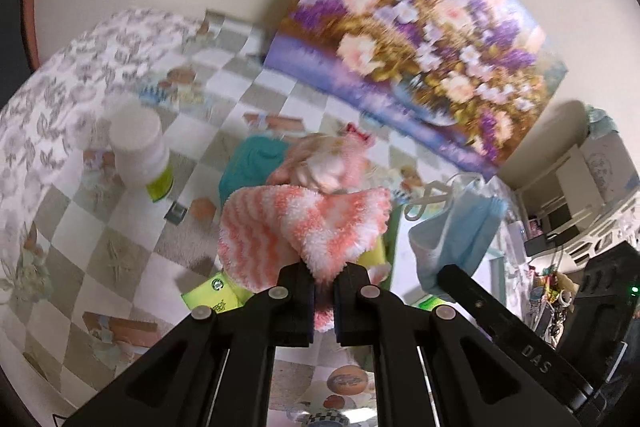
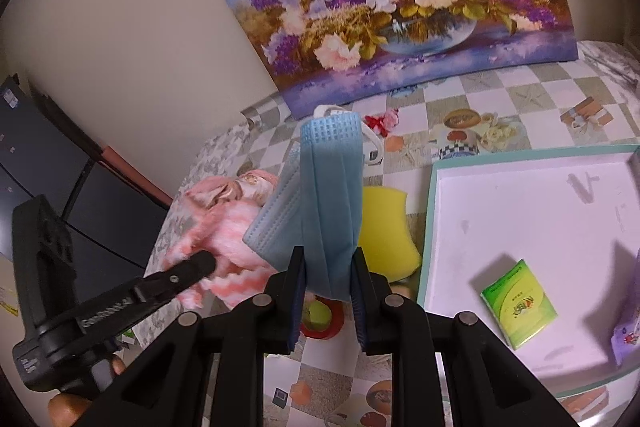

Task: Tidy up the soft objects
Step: 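Lift the towel and mask and carry both toward the white tray, then open both tools to drop the towel and mask into the tray, then move both open tools back from the tray toward the pile of soft items, then reach the right tool to the green tissue box while the left tool reaches the pink floral cloth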

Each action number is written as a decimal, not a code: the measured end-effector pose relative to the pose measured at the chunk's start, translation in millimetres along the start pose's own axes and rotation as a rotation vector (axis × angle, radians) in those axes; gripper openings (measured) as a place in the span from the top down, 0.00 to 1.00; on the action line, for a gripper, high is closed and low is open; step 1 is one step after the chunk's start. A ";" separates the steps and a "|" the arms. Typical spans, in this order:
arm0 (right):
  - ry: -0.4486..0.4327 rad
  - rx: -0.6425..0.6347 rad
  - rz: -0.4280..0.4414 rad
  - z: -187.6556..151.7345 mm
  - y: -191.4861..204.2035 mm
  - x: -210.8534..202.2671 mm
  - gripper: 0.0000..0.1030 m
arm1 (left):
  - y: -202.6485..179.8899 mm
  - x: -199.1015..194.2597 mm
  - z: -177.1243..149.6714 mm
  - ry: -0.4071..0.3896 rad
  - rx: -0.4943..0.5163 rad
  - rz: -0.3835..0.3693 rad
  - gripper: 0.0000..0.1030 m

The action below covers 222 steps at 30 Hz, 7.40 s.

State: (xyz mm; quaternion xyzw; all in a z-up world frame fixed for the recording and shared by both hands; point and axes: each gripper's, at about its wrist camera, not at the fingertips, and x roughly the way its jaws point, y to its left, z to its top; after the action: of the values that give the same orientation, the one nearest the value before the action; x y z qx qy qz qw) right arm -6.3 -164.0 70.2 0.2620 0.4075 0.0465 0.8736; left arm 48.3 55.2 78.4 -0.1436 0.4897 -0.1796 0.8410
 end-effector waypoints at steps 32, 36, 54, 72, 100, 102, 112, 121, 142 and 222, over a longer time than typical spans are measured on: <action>-0.058 0.272 -0.422 6.3 -134.7 -53.6 0.78 | -119.8 -2.8 -8.4 -0.079 0.269 -0.099 0.94; -0.064 0.311 -0.459 5.5 -153.9 -57.0 0.78 | -145.9 20.6 -7.4 -0.054 0.306 -0.113 0.94; -0.059 0.359 -0.577 4.0 -199.3 -46.4 0.76 | -185.0 138.7 -32.5 0.100 0.381 -0.084 0.94; -0.037 0.282 -0.593 4.7 -177.1 -51.8 0.35 | -150.1 126.8 -20.6 0.193 0.303 0.046 0.27; 0.060 0.170 -0.644 -13.5 -150.5 -31.1 0.00 | -90.7 107.7 -14.8 0.141 0.202 0.246 0.00; 0.060 0.164 -0.640 -14.4 -147.5 -30.9 0.00 | -86.0 102.1 -13.1 0.129 0.187 0.242 0.00; -0.017 0.154 -0.539 -15.6 -122.7 -35.6 0.00 | -69.6 68.9 -11.3 0.014 0.183 0.249 0.00; -0.001 0.077 -0.507 -17.6 -102.4 -25.0 0.00 | -54.6 53.2 -18.4 -0.030 0.160 0.196 0.00; 0.028 0.017 -0.477 -17.0 -89.6 -10.6 0.00 | -28.2 51.3 -7.3 -0.011 0.085 0.163 0.00; 0.377 -0.605 -0.255 -103.8 123.5 167.5 0.36 | 177.4 67.9 5.7 0.187 -0.230 0.256 0.00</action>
State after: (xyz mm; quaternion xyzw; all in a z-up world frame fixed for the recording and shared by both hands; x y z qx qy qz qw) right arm 44.7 35.0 -38.8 -0.0738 0.5586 0.1028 0.8197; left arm 112.9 184.2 -45.3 -0.1583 0.5971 -0.0267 0.7859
